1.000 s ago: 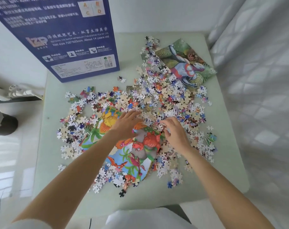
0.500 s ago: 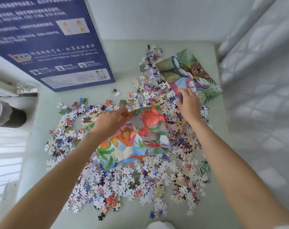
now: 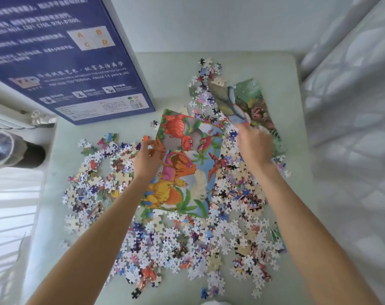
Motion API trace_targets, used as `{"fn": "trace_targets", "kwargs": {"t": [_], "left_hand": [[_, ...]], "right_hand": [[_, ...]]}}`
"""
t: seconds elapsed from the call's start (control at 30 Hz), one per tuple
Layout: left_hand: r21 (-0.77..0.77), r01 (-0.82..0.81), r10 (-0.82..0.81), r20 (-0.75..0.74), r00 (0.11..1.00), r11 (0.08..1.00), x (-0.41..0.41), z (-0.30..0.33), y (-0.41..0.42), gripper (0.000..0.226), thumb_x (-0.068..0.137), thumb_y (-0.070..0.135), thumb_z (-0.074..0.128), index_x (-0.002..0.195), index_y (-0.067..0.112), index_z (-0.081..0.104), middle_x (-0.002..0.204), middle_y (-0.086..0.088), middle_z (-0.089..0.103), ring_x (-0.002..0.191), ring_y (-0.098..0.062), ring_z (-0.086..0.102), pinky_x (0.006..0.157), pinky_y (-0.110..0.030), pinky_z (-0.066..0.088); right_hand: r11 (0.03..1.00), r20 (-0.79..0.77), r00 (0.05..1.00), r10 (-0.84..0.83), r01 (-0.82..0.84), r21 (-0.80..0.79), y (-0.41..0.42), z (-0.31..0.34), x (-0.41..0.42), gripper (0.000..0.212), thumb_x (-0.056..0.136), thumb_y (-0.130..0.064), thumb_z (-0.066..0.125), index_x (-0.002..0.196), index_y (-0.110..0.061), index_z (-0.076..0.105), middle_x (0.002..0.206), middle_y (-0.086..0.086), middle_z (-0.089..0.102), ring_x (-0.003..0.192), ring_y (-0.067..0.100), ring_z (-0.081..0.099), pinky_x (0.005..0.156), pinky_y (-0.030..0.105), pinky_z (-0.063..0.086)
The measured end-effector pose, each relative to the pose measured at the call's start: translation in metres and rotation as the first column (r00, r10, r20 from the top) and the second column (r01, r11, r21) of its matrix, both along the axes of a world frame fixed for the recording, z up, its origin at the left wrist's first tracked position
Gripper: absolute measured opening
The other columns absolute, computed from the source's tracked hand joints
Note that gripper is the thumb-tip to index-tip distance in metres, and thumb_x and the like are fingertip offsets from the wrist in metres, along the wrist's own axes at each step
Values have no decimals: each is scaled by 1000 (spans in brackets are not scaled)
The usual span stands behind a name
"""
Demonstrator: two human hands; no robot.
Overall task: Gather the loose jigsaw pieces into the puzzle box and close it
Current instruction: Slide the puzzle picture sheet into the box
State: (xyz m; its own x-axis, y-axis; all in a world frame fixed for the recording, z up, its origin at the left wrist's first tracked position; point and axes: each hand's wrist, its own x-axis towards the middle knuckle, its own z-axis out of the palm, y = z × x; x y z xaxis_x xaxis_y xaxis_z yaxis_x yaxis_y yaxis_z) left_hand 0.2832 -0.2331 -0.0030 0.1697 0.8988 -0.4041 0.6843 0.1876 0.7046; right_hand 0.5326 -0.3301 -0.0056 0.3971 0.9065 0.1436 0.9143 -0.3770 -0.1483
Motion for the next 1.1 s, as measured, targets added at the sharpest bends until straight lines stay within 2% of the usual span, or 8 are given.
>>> {"fn": "trace_targets", "kwargs": {"t": [0.13, 0.3, 0.37, 0.47, 0.63, 0.93, 1.0, 1.1], "left_hand": [[-109, -84, 97, 123, 988, 991, -6, 3, -13, 36, 95, 31, 48, 128, 19, 42, 113, -5, 62, 67, -5, 59, 56, -23, 42], [-172, -90, 119, 163, 980, 981, -16, 2, -20, 58, 88, 46, 56, 133, 15, 37, 100, 8, 63, 75, -5, 61, 82, -27, 44], [-161, -74, 89, 93, 992, 984, -17, -4, -17, 68, 82, 49, 62, 134, 15, 35, 99, 3, 65, 76, -10, 64, 81, -31, 48], [-132, -41, 31, -72, 997, 990, -13, -12, -13, 74, 76, 46, 70, 133, 15, 35, 108, -10, 63, 93, -27, 62, 75, -34, 48], [-123, -37, 22, -118, 993, 992, -1, -15, -16, 71, 75, 41, 74, 130, 15, 37, 101, -4, 60, 87, -23, 57, 70, -32, 46], [-83, 14, 5, 217, 976, 996, -9, -19, -18, 63, 85, -5, 55, 139, 17, 32, 102, -5, 61, 94, -19, 60, 81, -33, 49], [-38, 95, -78, 317, 945, 995, -20, -13, -16, 63, 83, -13, 48, 136, 18, 35, 117, -7, 59, 108, -19, 57, 92, -33, 48], [-36, 155, -125, 433, 893, 987, -37, 6, -17, 58, 85, -17, 44, 131, 17, 36, 119, -3, 57, 107, -9, 57, 87, -18, 48]], "right_hand": [[991, -111, 985, 131, -132, -2, -9, 24, -76, 14, 84, -5, 58, 92, -10, 69, 65, 4, 65, 49, 19, 61, 40, 28, 48], [998, -667, 743, 53, -17, 60, -20, 33, -129, 27, 92, -37, 51, 103, -18, 68, 102, -4, 69, 84, 8, 64, 65, 23, 54], [994, -615, 786, -71, 106, 20, -22, 22, -108, 28, 93, -34, 51, 111, -17, 64, 118, -1, 62, 106, 12, 56, 83, 20, 47], [960, -415, 873, -257, 182, -211, -15, -5, -71, 46, 92, -37, 52, 133, -16, 45, 142, 12, 39, 133, 28, 32, 107, 37, 29], [914, -298, 918, -260, 134, -383, -10, -34, -52, 78, 85, -57, 52, 145, -18, 23, 153, 13, 21, 142, 34, 9, 114, 46, 8], [982, -351, 918, -187, 161, -103, -52, -31, -90, 44, 79, -39, 69, 116, -16, 59, 121, 4, 58, 125, 29, 39, 104, 41, 30], [960, -507, 819, -267, 275, -61, -55, -22, -94, 54, 81, -40, 66, 124, -11, 51, 123, 5, 55, 121, 25, 44, 101, 35, 36], [907, -833, 460, -308, 405, -112, -51, 8, -99, 75, 85, -42, 61, 142, -9, 25, 138, 9, 44, 128, 21, 42, 103, 33, 38]]}}
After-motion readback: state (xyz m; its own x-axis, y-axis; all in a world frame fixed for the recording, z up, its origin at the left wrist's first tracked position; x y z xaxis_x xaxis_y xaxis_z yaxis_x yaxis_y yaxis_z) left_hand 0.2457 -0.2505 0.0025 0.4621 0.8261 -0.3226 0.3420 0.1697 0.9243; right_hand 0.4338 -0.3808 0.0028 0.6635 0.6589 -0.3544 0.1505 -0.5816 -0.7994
